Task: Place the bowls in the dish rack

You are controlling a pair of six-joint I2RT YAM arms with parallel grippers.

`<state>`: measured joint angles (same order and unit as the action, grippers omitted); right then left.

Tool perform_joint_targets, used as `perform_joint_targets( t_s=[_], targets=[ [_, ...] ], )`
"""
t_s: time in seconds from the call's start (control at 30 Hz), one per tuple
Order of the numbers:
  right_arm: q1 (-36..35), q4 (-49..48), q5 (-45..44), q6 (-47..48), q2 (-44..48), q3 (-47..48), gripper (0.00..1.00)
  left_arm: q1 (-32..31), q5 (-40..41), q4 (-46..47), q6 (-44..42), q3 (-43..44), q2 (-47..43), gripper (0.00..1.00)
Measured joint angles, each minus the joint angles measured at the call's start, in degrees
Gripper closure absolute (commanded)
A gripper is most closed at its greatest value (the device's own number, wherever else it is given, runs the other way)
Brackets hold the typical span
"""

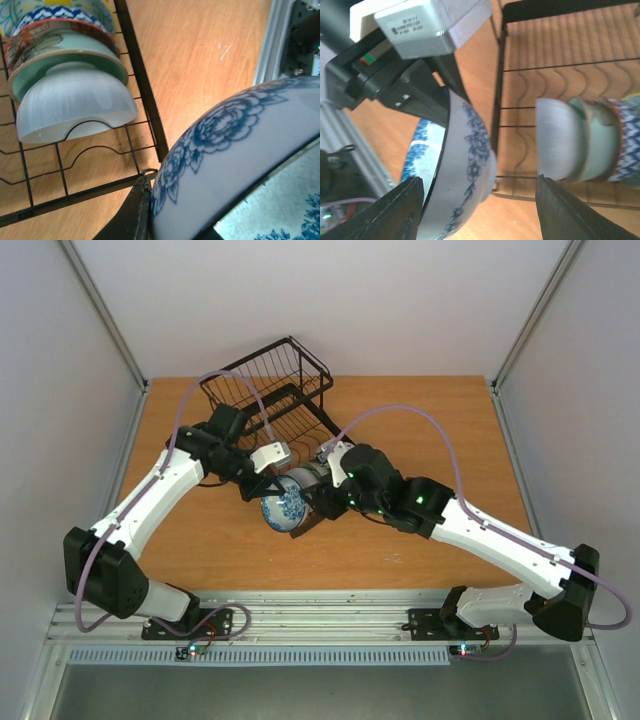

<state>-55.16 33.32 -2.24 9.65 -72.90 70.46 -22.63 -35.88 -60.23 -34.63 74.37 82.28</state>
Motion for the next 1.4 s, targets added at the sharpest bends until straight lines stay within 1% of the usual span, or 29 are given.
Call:
perform_joint_targets(
  t_s=[0.1,0.27,0.3,0.4,0.57,0.77,0.93,1.07,1.4],
  targets=[
    [0.4,-4.8,6.1,-2.4,2.9,-4.3,0.27,0.7,-3.2,-0.6,-1.7,0.0,-1.0,0.99],
    [0.7,-15.9,18.9,-8.0,3.5,-12.0,0.22,2.7,-8.2,-1.6,-3.6,0.0,-1.2,0.99],
    [0.8,-18.1,20.7,-9.3,3.2,-13.0,0.21,3.1,-8.1,-2.5,-4.4,0.0,-1.2,0.99],
    [1.4,-23.8,24.2,-12.4,2.8,-15.0,0.21,5.1,-9.6,-5.1,-5.8,-0.1,-1.2,0.99],
    [1.8,-29.8,27.2,-15.6,2.8,-17.0,0.20,7.6,-12.2,-7.8,-8.0,-0.1,-1.2,0.99],
    [1.9,-31.8,28.6,-17.2,2.8,-17.4,0.15,8.4,-13.2,-8.8,-9.2,-0.1,-1.2,1.00],
    [1.5,-31.7,27.7,-17.1,3.1,-17.5,0.11,8.5,-13.4,-8.8,-9.4,-0.1,-1.2,0.99],
    [0.2,-30.2,25.0,-15.9,3.2,-16.9,0.11,8.5,-13.4,-8.8,-9.4,-0.1,-1.2,0.99],
    [-2.1,-21.8,16.3,-13.7,3.1,-14.5,0.12,8.5,-15.1,-7.6,-9.4,-0.1,-1.3,1.00]
  ],
)
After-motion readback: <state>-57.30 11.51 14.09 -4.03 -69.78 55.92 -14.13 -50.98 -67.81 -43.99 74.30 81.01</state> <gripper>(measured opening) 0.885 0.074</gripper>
